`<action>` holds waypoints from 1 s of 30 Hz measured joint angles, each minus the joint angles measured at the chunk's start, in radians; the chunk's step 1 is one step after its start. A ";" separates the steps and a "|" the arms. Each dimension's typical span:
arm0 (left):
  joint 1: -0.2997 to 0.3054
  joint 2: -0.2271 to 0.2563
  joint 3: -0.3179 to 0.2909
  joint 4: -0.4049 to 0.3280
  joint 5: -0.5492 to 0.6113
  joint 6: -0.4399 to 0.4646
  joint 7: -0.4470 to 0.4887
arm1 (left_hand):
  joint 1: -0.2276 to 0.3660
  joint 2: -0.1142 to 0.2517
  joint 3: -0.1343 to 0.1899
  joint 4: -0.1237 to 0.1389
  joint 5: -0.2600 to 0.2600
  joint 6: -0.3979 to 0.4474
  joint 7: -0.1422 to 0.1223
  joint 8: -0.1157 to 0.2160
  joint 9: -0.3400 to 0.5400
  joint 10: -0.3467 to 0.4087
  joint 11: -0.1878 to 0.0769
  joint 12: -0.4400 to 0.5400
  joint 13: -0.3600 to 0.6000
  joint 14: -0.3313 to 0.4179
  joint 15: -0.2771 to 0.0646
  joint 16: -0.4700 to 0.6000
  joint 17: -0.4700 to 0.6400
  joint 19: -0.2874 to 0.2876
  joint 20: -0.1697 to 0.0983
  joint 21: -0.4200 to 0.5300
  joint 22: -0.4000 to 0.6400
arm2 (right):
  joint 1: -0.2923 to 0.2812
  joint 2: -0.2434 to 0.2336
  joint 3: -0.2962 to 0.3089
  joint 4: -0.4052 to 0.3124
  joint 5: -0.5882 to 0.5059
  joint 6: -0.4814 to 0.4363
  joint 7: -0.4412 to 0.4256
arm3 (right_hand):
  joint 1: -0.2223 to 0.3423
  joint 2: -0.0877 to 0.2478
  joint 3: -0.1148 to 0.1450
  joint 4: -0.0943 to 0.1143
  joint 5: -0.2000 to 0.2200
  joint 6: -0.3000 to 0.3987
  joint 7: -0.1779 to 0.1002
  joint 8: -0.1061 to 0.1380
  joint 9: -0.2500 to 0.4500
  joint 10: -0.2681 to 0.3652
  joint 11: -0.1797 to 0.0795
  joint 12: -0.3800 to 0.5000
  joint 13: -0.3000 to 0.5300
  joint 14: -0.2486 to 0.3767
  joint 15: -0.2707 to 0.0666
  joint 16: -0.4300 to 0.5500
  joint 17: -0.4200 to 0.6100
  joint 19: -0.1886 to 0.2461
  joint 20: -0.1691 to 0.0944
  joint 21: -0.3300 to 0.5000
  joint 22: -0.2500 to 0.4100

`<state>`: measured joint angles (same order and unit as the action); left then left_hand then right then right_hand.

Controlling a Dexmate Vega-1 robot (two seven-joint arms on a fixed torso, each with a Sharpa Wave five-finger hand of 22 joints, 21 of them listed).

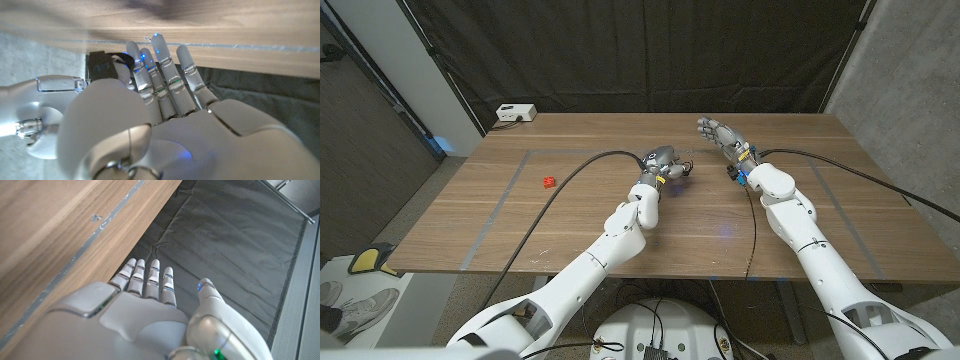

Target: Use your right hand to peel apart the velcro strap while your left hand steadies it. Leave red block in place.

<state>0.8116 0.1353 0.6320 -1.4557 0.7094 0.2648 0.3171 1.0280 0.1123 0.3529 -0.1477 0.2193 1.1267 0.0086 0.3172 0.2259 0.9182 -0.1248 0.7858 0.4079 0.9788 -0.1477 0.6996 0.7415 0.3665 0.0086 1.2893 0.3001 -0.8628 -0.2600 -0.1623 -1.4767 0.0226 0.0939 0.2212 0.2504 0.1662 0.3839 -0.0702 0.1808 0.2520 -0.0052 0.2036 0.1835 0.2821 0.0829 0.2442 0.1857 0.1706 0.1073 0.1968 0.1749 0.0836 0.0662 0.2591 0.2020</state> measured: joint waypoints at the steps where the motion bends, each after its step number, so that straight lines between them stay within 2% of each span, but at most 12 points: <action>1: 0.003 -0.002 -0.009 0.007 -0.043 -0.016 0.014 | 0.003 -0.003 0.000 0.000 0.000 0.000 0.000 -0.003 0.000 0.000 0.000 0.000 0.000 0.006 -0.001 0.000 0.002 0.008 0.000 0.005 0.000 | 0.001 -0.004 -0.007 -0.011 -0.009 -0.008 -0.002 | 0.001 -0.001 0.003 -0.003 0.000 0.000 0.000 0.000 0.000 0.003 0.003 0.000 0.000 0.003 -0.003 0.000 0.000 0.000 0.000 0.000 0.000; 6: 0.009 -0.002 -0.028 0.025 -0.196 -0.077 0.058 | 0.006 -0.006 0.000 0.000 0.008 0.002 0.002 -0.004 0.004 0.000 0.000 0.000 0.000 0.021 -0.006 0.000 0.002 0.014 -0.003 0.020 0.000 | 0.008 -0.019 -0.036 -0.053 -0.039 -0.032 -0.010 | 0.009 -0.002 0.004 -0.004 0.000 0.005 0.005 0.000 0.000 0.015 0.004 0.004 0.000 0.015 -0.004 0.000 0.000 0.004 0.004 0.004 0.000; 13: 0.009 0.025 -0.039 0.031 -0.311 -0.131 0.099 | 0.014 -0.014 0.000 0.000 0.016 0.003 0.003 -0.010 0.008 0.000 0.000 0.000 0.001 0.025 -0.010 0.000 0.002 0.019 -0.009 0.035 0.004 | 0.014 -0.038 -0.069 -0.097 -0.071 -0.054 -0.018 | 0.018 -0.007 0.010 -0.010 0.000 0.015 0.004 0.000 0.000 0.040 0.000 0.009 0.000 0.046 -0.014 0.007 0.000 0.017 -0.001 0.009 0.005; 15: 0.008 0.027 -0.039 0.031 -0.335 -0.143 0.105 | 0.014 -0.014 0.003 0.003 0.016 0.007 0.007 -0.013 0.009 0.000 0.000 0.000 0.001 0.029 -0.013 0.000 0.002 0.019 -0.009 0.039 0.004 | 0.015 -0.043 -0.078 -0.108 -0.092 -0.063 -0.025 | 0.027 -0.010 0.014 -0.014 0.000 0.020 0.006 0.000 0.000 0.060 0.003 0.015 0.000 0.071 -0.019 0.011 0.000 0.034 0.006 0.013 0.005; 18: 0.003 0.038 -0.039 0.027 -0.365 -0.160 0.113 | 0.014 -0.014 0.005 0.005 0.016 0.010 0.010 -0.014 0.011 0.004 0.004 0.000 0.002 0.032 -0.013 0.000 0.007 0.020 -0.009 0.043 0.004 | 0.016 -0.051 -0.089 -0.126 -0.109 -0.067 -0.032 | 0.042 -0.015 0.022 -0.022 0.000 0.044 0.012 0.000 0.000 0.109 0.009 0.030 0.000 0.121 -0.033 0.022 0.000 0.057 0.003 0.020 0.006; 23: -0.009 0.057 -0.039 0.014 -0.404 -0.187 0.122 | 0.033 -0.017 0.009 0.000 0.016 0.028 0.029 -0.014 0.021 0.016 0.017 0.000 0.021 0.058 -0.020 0.000 0.007 0.026 -0.023 0.069 0.004 | 0.016 -0.064 -0.106 -0.154 -0.147 -0.069 -0.055 | 0.074 -0.032 0.039 -0.040 0.000 0.096 0.019 0.011 0.000 0.169 0.007 0.045 0.003 0.189 -0.053 0.028 0.005 0.090 0.007 0.038 0.010; 25: -0.012 0.061 -0.039 0.011 -0.417 -0.195 0.122 | 0.033 -0.017 0.009 0.000 0.016 0.033 0.033 -0.013 0.024 0.023 0.024 0.000 0.026 0.066 -0.026 0.000 0.012 0.028 -0.025 0.078 0.004 | 0.015 -0.069 -0.112 -0.165 -0.156 -0.069 -0.062 | 0.086 -0.027 0.038 -0.050 0.000 0.118 0.022 0.012 0.000 0.192 0.002 0.048 0.003 0.219 -0.068 0.034 0.006 0.104 0.000 0.044 0.010; 30: -0.020 0.070 -0.039 0.003 -0.453 -0.217 0.122 | 0.033 -0.017 0.009 0.000 0.016 0.034 0.034 -0.012 0.032 0.027 0.027 0.000 0.037 0.066 -0.025 0.000 0.011 0.028 -0.025 0.092 0.004 | 0.010 -0.082 -0.131 -0.194 -0.196 -0.073 -0.089 | 0.126 -0.043 0.039 -0.075 0.000 0.176 0.028 0.027 0.000 0.257 -0.005 0.069 0.008 0.297 -0.100 0.056 0.015 0.149 0.002 0.066 0.015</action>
<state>0.7921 0.2055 0.5934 -1.4525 0.2562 0.0477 0.4389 1.0609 0.0953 0.3623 -0.1477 0.2351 1.1604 0.0424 0.3056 0.2580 0.9449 -0.0974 0.7858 0.4449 1.0451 -0.1732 0.6995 0.7530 0.3946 -0.0164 1.3810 0.3043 -0.8526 -0.3420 -0.2936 -1.6703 -0.1738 0.0208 0.1321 0.3762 0.1227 0.4229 -0.1450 0.1808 0.4278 0.0228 0.2302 0.1835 0.5393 0.0782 0.3132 0.1933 0.4678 0.0068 0.2525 0.1897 0.2326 0.0683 0.3255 0.2165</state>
